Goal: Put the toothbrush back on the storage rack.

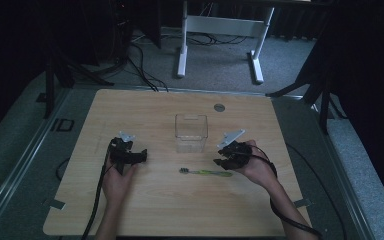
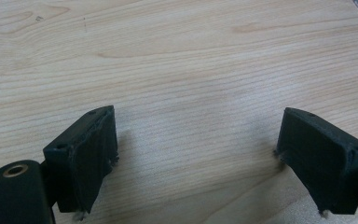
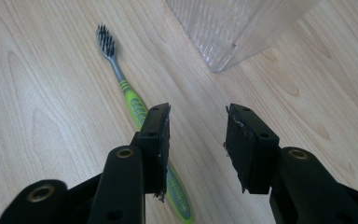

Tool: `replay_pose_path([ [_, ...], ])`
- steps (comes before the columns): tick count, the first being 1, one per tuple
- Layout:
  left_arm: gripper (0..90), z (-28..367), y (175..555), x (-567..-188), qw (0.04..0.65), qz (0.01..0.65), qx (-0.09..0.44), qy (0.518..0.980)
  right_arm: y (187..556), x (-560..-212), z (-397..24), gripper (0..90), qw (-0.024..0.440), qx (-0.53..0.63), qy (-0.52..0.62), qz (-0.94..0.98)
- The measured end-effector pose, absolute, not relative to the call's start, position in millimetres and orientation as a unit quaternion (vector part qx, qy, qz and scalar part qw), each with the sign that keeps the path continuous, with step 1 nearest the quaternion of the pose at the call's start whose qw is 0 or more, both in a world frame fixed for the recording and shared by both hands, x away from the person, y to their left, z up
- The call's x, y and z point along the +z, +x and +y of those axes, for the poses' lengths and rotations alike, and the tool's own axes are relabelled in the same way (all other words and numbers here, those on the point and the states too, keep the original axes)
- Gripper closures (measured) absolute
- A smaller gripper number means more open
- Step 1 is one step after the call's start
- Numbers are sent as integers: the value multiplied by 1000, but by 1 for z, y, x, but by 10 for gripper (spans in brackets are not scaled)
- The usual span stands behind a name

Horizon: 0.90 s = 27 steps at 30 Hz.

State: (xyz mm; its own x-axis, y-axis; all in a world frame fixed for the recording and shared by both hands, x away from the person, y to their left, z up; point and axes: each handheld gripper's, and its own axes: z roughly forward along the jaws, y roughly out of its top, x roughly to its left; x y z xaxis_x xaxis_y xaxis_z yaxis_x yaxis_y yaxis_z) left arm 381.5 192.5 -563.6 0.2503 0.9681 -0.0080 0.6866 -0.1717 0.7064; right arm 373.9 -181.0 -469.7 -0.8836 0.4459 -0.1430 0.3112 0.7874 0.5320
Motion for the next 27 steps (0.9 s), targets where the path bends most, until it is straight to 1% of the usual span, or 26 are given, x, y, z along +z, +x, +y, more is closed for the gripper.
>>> replay_pose_path([
  [27, 127, 193, 382, -564, 305, 567, 231, 730, 374, -466, -170, 623, 122, 234, 173, 949],
])
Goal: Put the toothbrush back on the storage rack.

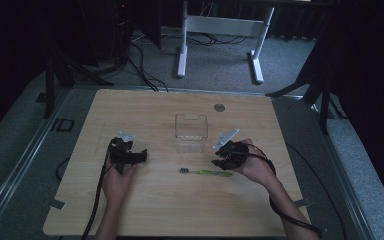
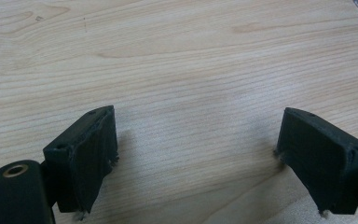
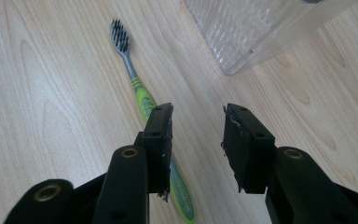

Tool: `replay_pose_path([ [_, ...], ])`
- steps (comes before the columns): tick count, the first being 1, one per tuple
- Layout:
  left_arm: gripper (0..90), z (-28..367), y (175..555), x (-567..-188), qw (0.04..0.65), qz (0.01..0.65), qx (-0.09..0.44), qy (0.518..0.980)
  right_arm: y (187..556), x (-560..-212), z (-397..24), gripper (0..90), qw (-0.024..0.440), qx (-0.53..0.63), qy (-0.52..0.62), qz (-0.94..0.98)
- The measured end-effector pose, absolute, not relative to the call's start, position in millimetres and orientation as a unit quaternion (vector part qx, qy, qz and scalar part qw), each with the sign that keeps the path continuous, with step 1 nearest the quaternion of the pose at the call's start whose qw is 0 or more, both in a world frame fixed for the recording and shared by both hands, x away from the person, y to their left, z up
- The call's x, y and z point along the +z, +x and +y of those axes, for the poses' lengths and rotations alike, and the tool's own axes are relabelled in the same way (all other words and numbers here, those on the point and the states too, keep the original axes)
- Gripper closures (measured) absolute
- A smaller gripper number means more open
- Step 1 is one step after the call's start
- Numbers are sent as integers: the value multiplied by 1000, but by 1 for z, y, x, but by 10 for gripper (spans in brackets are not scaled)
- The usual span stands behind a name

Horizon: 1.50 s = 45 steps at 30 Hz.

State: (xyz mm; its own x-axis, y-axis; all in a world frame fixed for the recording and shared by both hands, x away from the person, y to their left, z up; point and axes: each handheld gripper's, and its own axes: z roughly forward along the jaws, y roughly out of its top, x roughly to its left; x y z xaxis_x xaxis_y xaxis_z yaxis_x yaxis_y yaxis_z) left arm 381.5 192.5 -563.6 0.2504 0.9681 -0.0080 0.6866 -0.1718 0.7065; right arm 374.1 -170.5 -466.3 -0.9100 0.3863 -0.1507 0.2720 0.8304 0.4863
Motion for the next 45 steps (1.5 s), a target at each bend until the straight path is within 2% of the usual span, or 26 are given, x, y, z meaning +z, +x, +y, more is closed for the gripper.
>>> replay_pose_path([
  [45, 127, 193, 382, -564, 305, 567, 231, 730, 378, -463, -154, 641, 110, 196, 112, 968],
])
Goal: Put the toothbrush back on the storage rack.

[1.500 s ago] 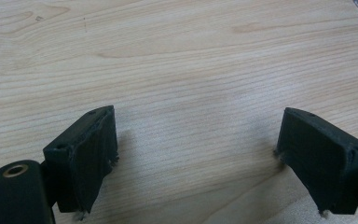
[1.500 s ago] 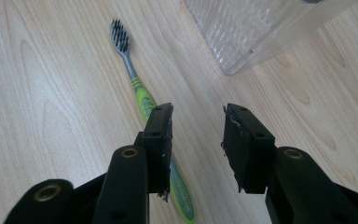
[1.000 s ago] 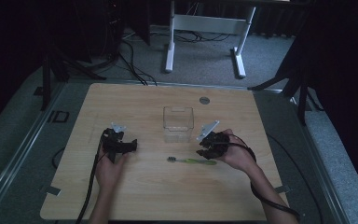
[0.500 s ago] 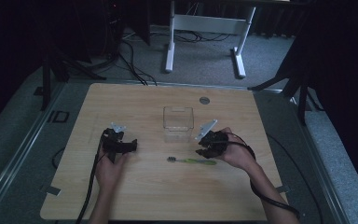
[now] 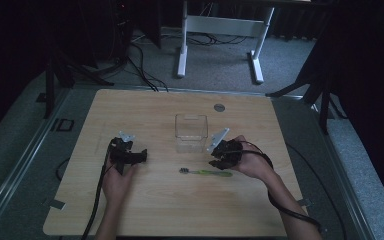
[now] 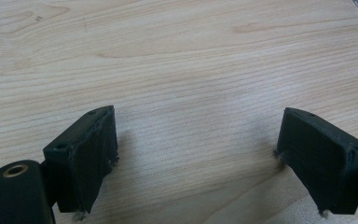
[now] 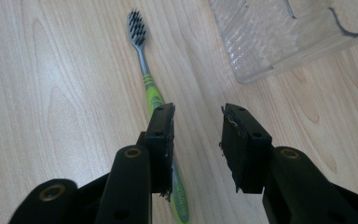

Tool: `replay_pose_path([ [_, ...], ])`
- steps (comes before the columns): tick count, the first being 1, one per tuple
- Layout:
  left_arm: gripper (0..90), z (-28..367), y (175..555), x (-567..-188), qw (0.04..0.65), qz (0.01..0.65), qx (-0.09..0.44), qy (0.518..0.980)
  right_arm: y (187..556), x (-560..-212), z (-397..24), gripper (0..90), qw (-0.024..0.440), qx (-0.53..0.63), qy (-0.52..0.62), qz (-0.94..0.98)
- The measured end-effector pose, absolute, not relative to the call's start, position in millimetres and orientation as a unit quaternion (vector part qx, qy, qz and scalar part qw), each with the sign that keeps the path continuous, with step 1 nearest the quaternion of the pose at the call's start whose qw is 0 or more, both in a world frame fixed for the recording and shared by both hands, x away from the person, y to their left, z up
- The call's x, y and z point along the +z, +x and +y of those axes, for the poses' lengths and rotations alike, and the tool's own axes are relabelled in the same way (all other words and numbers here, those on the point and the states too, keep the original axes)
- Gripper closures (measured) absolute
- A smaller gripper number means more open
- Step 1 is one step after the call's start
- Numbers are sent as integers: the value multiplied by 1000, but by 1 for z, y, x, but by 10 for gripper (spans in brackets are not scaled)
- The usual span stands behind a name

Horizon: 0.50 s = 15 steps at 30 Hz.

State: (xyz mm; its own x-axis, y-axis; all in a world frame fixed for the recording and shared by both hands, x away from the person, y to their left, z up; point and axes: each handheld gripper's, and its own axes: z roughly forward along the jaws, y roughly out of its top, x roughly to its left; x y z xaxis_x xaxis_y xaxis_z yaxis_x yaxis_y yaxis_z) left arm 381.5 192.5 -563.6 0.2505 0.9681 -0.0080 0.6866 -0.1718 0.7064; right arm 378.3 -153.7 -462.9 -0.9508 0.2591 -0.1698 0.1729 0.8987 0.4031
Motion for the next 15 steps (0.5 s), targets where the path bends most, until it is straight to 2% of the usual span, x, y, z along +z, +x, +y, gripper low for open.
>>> replay_pose_path([
  [15, 127, 193, 382, -564, 304, 567, 231, 730, 379, -463, -149, 650, 104, 186, 93, 973],
])
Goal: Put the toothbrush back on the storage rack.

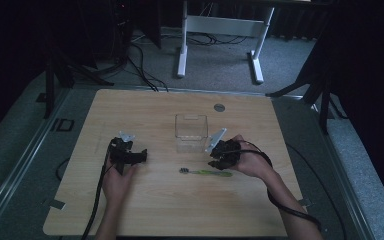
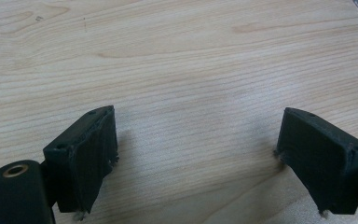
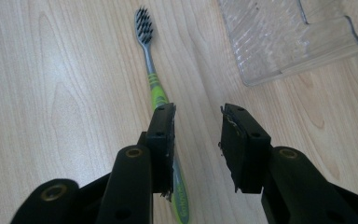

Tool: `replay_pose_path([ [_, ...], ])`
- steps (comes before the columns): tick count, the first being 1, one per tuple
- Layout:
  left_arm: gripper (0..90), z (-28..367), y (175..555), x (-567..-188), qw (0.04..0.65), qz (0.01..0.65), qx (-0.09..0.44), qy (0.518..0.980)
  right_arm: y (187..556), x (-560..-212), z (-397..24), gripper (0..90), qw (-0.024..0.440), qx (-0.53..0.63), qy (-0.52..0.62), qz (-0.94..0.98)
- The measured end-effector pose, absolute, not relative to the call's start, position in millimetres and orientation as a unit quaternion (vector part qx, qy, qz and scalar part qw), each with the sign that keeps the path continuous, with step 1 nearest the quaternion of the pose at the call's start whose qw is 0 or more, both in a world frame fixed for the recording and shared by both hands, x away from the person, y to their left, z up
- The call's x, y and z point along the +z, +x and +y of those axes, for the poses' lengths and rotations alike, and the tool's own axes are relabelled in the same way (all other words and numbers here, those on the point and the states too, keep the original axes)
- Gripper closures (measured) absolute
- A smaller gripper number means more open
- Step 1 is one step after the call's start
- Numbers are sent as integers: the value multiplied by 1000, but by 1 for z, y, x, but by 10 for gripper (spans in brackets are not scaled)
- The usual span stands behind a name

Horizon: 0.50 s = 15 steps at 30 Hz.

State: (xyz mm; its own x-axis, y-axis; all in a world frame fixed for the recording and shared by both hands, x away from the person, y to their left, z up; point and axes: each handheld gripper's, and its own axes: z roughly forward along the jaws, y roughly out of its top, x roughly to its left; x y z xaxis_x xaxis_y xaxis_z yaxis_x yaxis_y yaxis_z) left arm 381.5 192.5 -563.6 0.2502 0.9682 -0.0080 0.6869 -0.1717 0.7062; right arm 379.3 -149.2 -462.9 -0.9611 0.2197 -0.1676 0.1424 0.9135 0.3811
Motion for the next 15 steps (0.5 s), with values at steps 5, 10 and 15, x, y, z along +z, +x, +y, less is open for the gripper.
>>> replay_pose_path([
  [5, 127, 193, 382, -564, 305, 567, 231, 730, 379, -463, -146, 651, 102, 181, 84, 975],
  [10, 127, 193, 382, -564, 305, 567, 231, 730, 379, -463, -143, 656, 101, 175, 77, 976],
  [15, 127, 193, 382, -564, 305, 567, 231, 730, 379, -465, -140, 665, 104, 163, 67, 979],
])
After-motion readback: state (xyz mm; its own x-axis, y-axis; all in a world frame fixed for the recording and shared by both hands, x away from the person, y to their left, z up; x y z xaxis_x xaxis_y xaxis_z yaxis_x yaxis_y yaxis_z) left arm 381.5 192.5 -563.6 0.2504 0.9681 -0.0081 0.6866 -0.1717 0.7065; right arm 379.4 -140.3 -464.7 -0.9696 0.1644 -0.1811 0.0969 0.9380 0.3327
